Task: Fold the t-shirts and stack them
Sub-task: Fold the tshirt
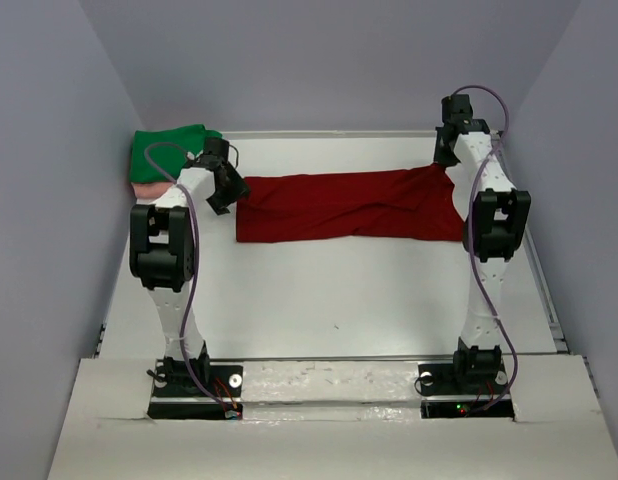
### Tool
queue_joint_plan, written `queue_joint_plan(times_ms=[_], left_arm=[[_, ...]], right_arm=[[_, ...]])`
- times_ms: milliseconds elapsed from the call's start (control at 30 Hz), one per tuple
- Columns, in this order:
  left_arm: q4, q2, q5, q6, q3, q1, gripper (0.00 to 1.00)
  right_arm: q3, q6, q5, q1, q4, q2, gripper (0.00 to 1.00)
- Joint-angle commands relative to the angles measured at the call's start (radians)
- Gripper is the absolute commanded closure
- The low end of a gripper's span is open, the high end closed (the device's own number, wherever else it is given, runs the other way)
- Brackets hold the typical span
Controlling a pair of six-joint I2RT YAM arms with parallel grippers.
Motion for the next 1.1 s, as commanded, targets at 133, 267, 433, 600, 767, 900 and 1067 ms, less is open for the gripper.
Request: queue_joint_plan(times_ms=[133, 267, 433, 600, 767, 900, 1067], left_arm=[[-0.034, -0.164, -0.250, 0.060, 0.073, -0.142, 0.30], [-0.054, -0.199, -0.280, 0.075, 0.083, -0.184, 0.30], [-0.059, -0.264, -0.289, 0.081, 0.070, -0.207, 0.30], [-0.037, -0.345, -0.280, 0.098, 0.019, -0.235, 0.30], [0.007, -0.419, -0.226, 0.106, -0.049, -0.276, 0.33], [-0.025, -0.434, -0.194, 0.121, 0.005, -0.317, 0.40], [-0.051, -0.456, -0.157, 0.155, 0.042, -0.357, 0.55]], right_arm=[[0.157, -0.080, -0.160, -0.017, 0.069, 0.092, 1.00], [0.177, -0.080, -0.281, -0.026, 0.080, 0.101, 0.78], [0.198, -0.088, -0.281, -0.026, 0.082, 0.087, 0.44], [0.139, -0.103, -0.254, -0.026, 0.082, -0.049, 0.38], [-0.221, 0.030, -0.462, -0.015, 0.164, -0.323, 0.38], [-0.533, 0.090, -0.568, -0.003, 0.289, -0.468, 0.43], [-0.618, 0.125, -0.623, -0.003, 0.292, -0.454, 0.45]])
